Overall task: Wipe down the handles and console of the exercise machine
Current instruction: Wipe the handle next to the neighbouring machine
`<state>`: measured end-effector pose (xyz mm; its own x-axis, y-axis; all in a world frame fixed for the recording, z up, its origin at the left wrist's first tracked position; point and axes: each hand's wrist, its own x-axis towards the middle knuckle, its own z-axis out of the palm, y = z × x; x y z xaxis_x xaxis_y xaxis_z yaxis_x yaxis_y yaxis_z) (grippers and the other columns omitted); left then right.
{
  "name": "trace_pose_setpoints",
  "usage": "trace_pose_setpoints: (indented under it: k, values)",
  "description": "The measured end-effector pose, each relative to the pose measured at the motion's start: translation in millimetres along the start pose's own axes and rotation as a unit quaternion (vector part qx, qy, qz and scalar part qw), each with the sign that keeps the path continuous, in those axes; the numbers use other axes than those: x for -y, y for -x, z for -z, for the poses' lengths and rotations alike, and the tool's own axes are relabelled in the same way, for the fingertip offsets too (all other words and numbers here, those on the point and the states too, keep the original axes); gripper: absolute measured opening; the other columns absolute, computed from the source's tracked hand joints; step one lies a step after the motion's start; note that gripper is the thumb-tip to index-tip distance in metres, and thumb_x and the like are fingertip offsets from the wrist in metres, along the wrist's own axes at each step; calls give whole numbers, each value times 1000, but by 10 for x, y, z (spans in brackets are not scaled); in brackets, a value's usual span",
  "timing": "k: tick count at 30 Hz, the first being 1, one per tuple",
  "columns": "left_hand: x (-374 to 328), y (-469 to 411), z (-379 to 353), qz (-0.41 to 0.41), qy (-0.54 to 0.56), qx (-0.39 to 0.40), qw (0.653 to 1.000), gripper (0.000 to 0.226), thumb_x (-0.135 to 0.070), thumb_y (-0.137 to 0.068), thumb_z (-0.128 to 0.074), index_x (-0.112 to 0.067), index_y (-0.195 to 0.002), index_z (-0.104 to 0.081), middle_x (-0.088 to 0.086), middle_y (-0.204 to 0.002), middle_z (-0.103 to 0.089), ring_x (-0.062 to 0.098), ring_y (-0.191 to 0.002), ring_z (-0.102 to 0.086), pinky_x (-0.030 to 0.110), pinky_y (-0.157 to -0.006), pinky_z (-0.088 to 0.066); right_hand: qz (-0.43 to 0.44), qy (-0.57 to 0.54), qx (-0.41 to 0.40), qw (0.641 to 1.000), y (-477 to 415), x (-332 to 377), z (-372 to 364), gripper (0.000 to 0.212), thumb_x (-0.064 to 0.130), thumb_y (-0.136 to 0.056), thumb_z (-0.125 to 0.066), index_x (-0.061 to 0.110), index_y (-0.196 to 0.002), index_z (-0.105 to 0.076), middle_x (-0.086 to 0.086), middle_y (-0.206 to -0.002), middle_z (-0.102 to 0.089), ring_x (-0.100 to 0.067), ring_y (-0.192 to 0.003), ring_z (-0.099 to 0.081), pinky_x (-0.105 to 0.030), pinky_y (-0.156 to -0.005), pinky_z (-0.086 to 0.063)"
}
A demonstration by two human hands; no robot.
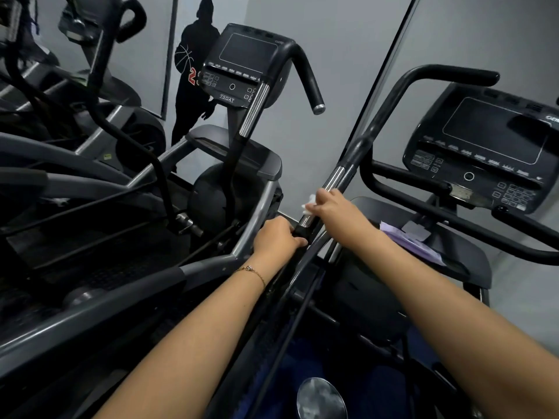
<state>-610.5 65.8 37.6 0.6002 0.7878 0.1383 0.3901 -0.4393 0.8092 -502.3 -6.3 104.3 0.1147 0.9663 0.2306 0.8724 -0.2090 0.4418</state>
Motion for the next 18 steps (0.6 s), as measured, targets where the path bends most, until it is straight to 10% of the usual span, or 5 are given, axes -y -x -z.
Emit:
trace_pose_setpoints:
  k: [18]
  values:
    - [70, 115, 77, -58, -74, 45, 995, 27, -25, -85, -65, -15, -109, -67, 6, -103, -68, 23, -97, -64, 30, -78, -51, 61, -61, -19, 996, 239, -25, -162, 56, -5, -85, -50, 21, -135, -47, -10, -108, -49, -25, -101, -44, -33, -74, -42]
